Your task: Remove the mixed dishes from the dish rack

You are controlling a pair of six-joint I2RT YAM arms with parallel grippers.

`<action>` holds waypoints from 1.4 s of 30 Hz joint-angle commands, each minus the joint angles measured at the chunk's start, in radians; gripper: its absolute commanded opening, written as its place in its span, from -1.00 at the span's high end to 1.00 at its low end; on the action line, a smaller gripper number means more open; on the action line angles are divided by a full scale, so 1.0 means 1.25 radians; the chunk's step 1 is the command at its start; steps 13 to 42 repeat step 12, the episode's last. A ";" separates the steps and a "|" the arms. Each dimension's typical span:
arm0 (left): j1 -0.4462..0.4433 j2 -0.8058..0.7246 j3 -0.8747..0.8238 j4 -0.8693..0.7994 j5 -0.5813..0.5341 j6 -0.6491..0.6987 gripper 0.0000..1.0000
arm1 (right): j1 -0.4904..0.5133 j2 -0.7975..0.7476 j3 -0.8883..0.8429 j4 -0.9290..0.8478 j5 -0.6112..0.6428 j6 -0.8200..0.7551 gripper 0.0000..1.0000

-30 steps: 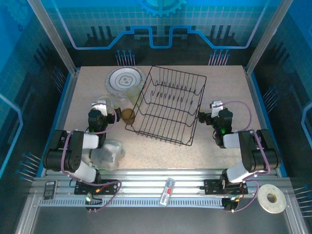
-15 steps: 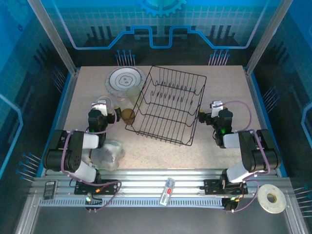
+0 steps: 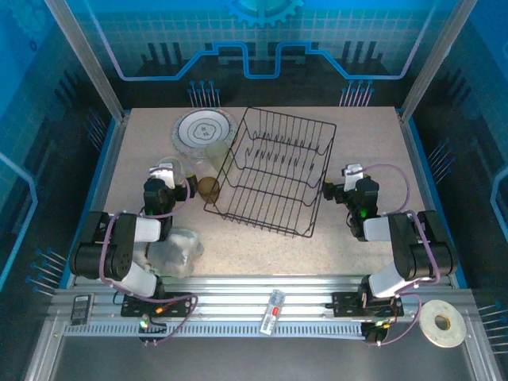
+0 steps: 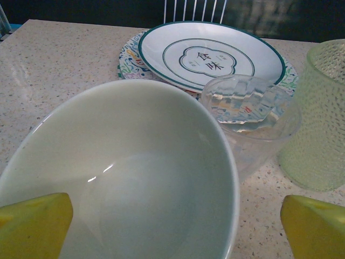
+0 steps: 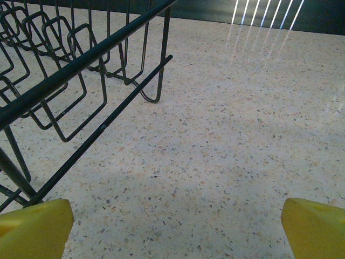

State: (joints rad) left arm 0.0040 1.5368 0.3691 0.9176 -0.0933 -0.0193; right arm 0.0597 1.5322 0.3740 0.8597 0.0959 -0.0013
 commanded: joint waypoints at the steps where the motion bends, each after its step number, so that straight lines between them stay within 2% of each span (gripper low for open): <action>1: -0.007 0.008 0.013 -0.006 -0.004 0.011 -0.99 | -0.001 0.004 0.020 0.016 -0.026 -0.002 -1.00; 6: -0.007 0.008 0.013 -0.006 -0.005 0.011 -0.99 | 0.003 0.006 0.025 0.008 -0.031 -0.010 -1.00; 9: -0.007 0.008 0.012 -0.006 -0.006 0.012 -0.99 | -0.016 0.006 0.030 -0.001 -0.069 0.001 -1.00; 42: -0.007 0.008 0.012 -0.005 -0.005 0.012 -0.99 | -0.001 0.005 0.024 0.011 -0.052 -0.012 -1.00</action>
